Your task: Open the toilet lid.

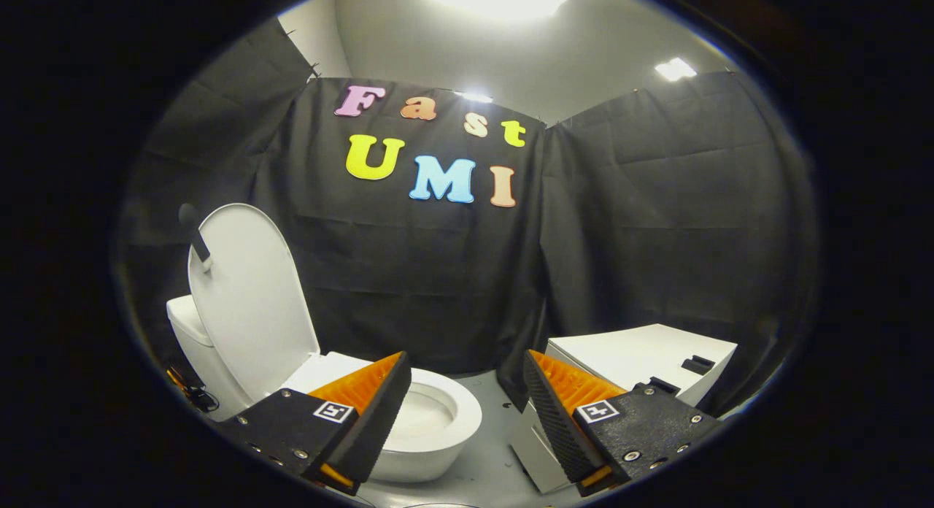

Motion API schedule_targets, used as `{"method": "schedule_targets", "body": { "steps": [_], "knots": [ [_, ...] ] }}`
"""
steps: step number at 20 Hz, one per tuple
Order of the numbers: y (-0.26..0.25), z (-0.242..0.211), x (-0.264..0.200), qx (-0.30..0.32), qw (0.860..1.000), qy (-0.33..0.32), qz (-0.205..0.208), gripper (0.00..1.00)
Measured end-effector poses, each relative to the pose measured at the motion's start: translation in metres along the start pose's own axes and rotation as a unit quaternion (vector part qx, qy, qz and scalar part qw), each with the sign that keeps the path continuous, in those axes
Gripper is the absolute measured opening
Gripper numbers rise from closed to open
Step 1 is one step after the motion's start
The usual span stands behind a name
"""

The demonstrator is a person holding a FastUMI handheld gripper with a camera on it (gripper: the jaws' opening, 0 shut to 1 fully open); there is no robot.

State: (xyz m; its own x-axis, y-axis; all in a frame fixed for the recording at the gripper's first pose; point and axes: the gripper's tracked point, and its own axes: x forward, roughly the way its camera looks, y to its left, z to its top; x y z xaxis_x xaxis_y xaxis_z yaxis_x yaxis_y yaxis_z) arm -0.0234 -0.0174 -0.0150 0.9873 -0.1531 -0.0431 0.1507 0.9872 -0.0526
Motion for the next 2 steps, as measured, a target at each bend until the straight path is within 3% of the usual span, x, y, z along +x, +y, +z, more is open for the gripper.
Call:
{"method": "schedule_targets", "body": {
  "steps": [2],
  "knots": [
    [0.0029, -0.0007, -0.001, 0.001, 1.0, 0.001, 0.006, 0.95]
  ]
}}
